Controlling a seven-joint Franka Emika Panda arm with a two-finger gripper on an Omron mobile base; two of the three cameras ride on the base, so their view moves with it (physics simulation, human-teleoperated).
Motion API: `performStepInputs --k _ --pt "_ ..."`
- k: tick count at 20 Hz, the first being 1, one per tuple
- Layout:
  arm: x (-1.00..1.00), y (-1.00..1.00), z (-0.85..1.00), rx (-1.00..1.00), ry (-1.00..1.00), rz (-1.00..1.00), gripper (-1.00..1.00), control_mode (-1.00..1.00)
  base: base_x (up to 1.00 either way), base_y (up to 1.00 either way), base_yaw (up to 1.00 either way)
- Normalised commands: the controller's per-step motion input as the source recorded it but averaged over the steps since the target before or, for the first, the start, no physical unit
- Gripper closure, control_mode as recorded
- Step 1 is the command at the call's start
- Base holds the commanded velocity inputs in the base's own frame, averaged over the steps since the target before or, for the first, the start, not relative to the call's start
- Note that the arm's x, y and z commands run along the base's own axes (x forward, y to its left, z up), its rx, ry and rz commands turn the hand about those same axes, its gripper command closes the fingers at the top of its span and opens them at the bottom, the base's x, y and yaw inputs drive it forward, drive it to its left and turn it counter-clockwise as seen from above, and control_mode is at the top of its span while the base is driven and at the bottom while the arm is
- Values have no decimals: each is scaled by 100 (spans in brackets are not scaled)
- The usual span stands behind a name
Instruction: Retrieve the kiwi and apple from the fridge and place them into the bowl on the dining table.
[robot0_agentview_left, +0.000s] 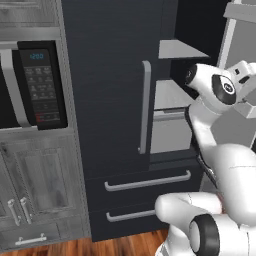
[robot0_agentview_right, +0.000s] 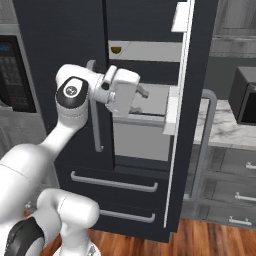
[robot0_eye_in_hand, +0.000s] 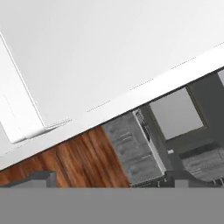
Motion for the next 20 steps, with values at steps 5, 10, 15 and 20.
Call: performStepInputs --k 5,10,15,20 --pt "-15 99 22 1 -23 -8 -100 -100 0 0 0" --pt "-32 66 1 17 -19 -5 -100 -100 0 0 0" --pt "-44 28 -1 32 -13 -1 -100 -100 0 0 0" --pt "-30 23 -14 35 -6 2 -100 -100 0 0 0"
